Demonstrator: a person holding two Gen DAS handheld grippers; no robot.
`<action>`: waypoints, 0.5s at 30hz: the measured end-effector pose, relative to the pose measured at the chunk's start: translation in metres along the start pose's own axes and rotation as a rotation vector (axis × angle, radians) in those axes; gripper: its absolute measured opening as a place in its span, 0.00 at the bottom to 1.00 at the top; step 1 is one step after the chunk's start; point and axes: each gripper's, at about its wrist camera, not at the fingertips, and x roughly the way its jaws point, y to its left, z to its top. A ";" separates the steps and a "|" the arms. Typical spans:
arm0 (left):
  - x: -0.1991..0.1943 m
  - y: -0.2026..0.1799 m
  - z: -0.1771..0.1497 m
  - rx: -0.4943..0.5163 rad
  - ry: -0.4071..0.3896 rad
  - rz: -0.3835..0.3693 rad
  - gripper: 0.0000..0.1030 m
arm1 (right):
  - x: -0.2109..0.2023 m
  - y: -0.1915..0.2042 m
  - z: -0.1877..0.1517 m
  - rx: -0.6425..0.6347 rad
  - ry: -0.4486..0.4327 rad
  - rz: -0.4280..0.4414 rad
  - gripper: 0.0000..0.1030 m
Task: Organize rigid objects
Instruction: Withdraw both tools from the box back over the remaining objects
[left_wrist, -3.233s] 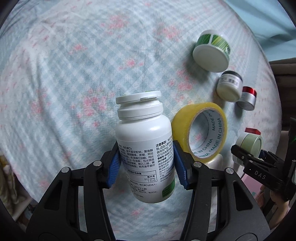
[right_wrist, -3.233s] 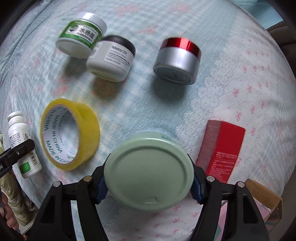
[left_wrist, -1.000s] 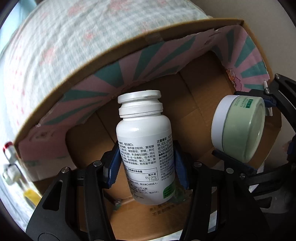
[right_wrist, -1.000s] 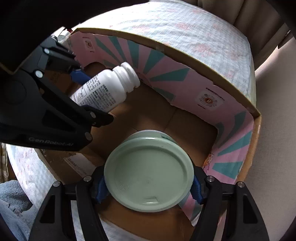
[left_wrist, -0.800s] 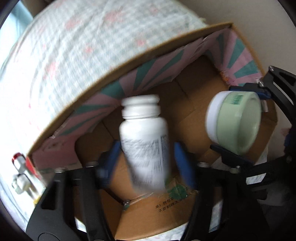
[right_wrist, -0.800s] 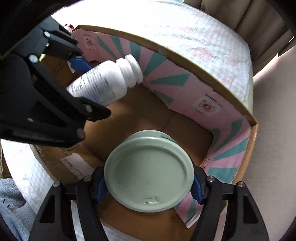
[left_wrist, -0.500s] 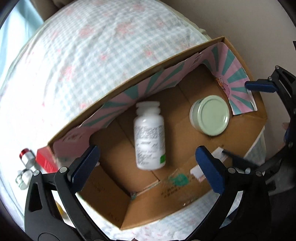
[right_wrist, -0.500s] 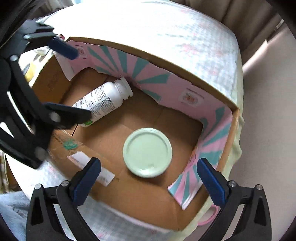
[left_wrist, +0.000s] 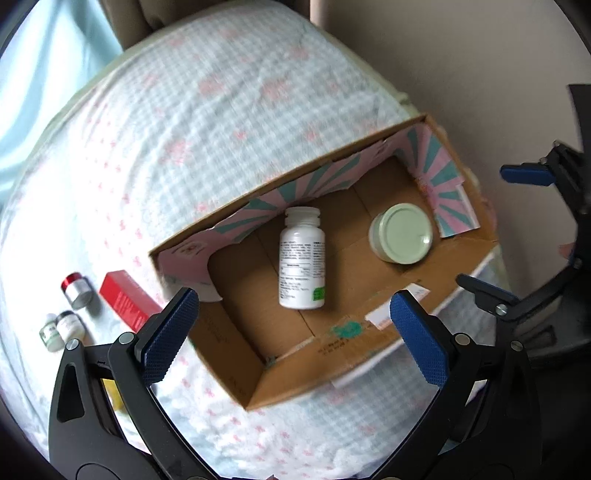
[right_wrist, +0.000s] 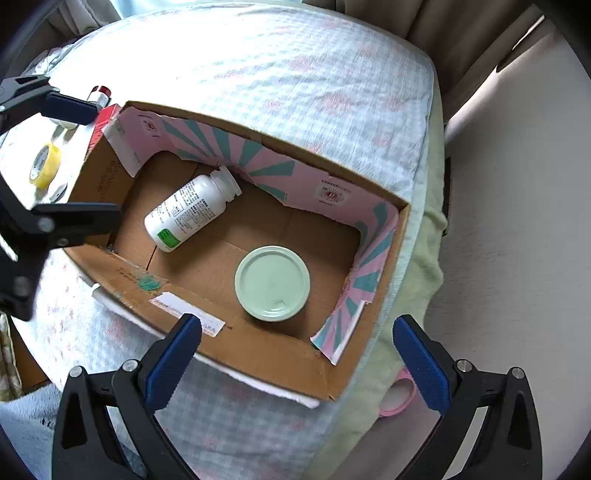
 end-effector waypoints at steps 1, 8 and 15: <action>-0.006 0.002 -0.002 -0.013 -0.011 -0.006 1.00 | -0.005 0.000 0.001 0.006 -0.004 0.013 1.00; -0.058 0.024 -0.036 -0.114 -0.107 0.001 1.00 | -0.043 0.004 0.007 0.044 -0.064 0.060 1.00; -0.112 0.072 -0.102 -0.262 -0.171 0.012 1.00 | -0.086 0.037 0.026 0.048 -0.123 0.094 1.00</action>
